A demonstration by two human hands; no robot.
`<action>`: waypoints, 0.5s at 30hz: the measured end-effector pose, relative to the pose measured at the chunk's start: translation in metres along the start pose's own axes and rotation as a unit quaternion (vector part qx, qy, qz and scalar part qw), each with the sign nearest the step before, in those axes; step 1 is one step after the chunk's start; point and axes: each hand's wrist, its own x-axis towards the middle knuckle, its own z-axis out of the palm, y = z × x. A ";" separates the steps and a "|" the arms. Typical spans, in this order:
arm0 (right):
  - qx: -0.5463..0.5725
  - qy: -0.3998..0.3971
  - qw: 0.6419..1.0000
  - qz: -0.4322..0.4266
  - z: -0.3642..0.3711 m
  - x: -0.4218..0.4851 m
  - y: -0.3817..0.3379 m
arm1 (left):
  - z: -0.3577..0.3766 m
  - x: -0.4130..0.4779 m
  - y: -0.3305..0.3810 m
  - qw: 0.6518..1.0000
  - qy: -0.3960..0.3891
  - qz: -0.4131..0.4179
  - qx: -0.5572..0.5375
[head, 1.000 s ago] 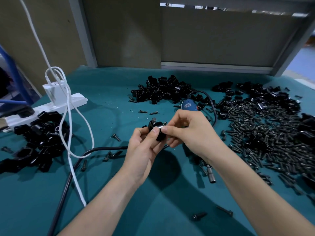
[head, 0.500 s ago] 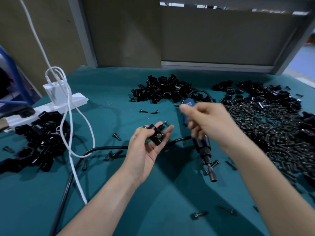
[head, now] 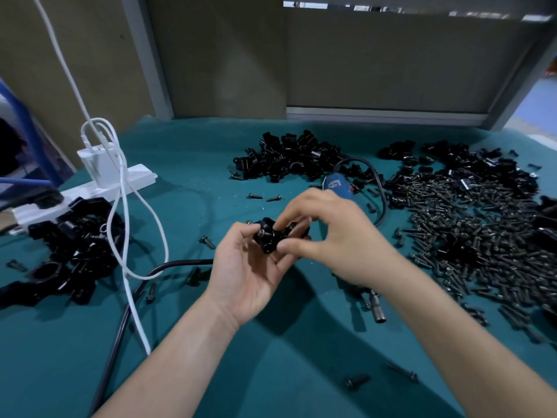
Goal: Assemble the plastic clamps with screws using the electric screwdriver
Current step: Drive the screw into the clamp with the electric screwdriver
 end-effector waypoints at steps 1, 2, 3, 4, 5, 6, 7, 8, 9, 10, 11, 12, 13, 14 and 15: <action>-0.003 0.007 1.000 -0.010 0.005 -0.001 -0.002 | 0.000 0.000 0.000 1.000 0.002 -0.002 0.002; -0.001 0.016 1.000 -0.016 0.008 -0.001 -0.003 | 0.001 0.000 0.000 1.000 0.004 -0.004 0.002; -0.002 0.025 0.999 -0.019 0.010 -0.002 -0.003 | 0.001 -0.001 -0.001 1.000 0.006 -0.004 0.001; -0.008 0.033 0.999 -0.022 0.012 -0.002 -0.003 | 0.001 -0.001 -0.001 1.000 0.008 -0.003 -0.004; -0.013 0.038 0.999 -0.023 0.012 -0.002 -0.002 | 0.001 0.000 -0.002 1.000 0.010 -0.001 -0.009; -0.013 0.041 0.999 -0.021 0.012 -0.002 -0.001 | 0.001 0.000 -0.003 1.000 0.011 0.002 -0.011; -0.005 0.041 0.999 -0.015 0.011 -0.003 -0.001 | 0.002 0.001 -0.004 1.000 0.012 0.007 -0.008; 0.012 0.039 0.999 -0.007 0.011 -0.003 -0.001 | 0.002 0.002 -0.005 1.000 0.014 0.016 -0.002; 0.031 0.038 0.999 0.003 0.011 -0.005 -0.001 | 0.002 0.002 -0.006 1.000 0.017 0.025 0.005; 0.049 0.040 0.998 0.014 0.012 -0.006 -0.001 | 0.002 0.002 -0.008 0.999 0.021 0.033 0.016; 0.065 0.052 0.996 0.025 0.013 -0.007 -0.001 | 0.002 0.003 -0.009 0.998 0.025 0.040 0.032; 0.080 0.075 0.993 0.038 0.014 -0.007 -0.001 | 0.002 0.004 -0.011 0.997 0.027 0.047 0.050; 0.094 0.105 0.988 0.057 0.015 -0.006 0.000 | 0.002 0.004 -0.013 0.996 0.029 0.055 0.067; 0.112 0.128 0.982 0.085 0.015 -0.004 0.002 | 0.003 0.005 -0.014 0.994 0.033 0.067 0.083; 0.137 0.135 0.974 0.118 0.013 -0.002 0.004 | 0.002 0.006 -0.016 0.991 0.040 0.081 0.102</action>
